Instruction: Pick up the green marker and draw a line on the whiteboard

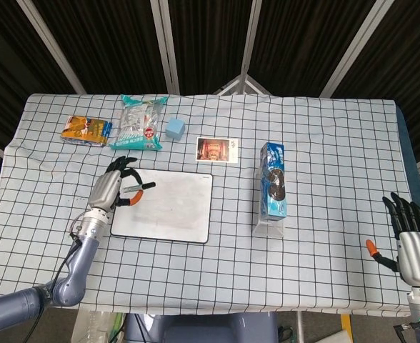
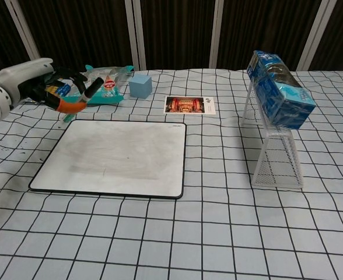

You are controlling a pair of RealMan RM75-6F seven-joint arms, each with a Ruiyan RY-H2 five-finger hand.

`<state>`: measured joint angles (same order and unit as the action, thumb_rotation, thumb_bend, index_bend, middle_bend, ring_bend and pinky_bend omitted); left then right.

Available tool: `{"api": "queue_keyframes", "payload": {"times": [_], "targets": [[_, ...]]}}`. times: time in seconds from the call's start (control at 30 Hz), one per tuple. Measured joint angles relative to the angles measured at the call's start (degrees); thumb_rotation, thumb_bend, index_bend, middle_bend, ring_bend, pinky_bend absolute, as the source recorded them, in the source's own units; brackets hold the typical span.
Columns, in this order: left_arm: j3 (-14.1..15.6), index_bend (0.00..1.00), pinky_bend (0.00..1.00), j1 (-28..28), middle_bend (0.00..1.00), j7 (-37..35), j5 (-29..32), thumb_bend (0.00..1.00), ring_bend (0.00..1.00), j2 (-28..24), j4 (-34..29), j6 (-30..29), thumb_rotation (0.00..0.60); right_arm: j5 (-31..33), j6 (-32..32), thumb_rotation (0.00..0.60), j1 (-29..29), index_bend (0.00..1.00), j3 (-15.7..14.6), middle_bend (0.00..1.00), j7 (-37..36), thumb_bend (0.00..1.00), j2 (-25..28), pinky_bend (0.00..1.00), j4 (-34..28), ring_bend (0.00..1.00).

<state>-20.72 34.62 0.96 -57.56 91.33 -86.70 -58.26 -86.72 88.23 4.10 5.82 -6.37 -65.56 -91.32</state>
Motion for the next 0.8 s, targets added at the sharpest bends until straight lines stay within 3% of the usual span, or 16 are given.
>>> {"api": "queue_keyframes", "payload": {"times": [0.3,0.5,0.8], "targets": [[-3.1,0.70,0.00,1.2,0.21,-19.4,-4.2,0.53,0.00,7.5,5.3,1.0,0.600,0.1,-0.2,0.600,0.0,0.00,-0.1,0.00,-0.5,0.30,0.1,0.00,0.0,0.00],[-3.3,0.70,0.00,3.5,0.21,-25.6,-6.8,0.52,0.00,12.4,12.6,2.7,0.600,0.4,-0.3,0.600,-0.1,0.00,0.0,0.00,-0.9,0.30,0.3,0.00,0.0,0.00],[-2.8,0.71,0.00,5.5,0.21,-28.9,-8.1,0.52,0.00,16.2,18.5,4.0,0.600,0.7,-0.5,0.600,-0.2,0.00,-0.1,0.00,-1.2,0.30,0.4,0.00,0.0,0.00]]}}
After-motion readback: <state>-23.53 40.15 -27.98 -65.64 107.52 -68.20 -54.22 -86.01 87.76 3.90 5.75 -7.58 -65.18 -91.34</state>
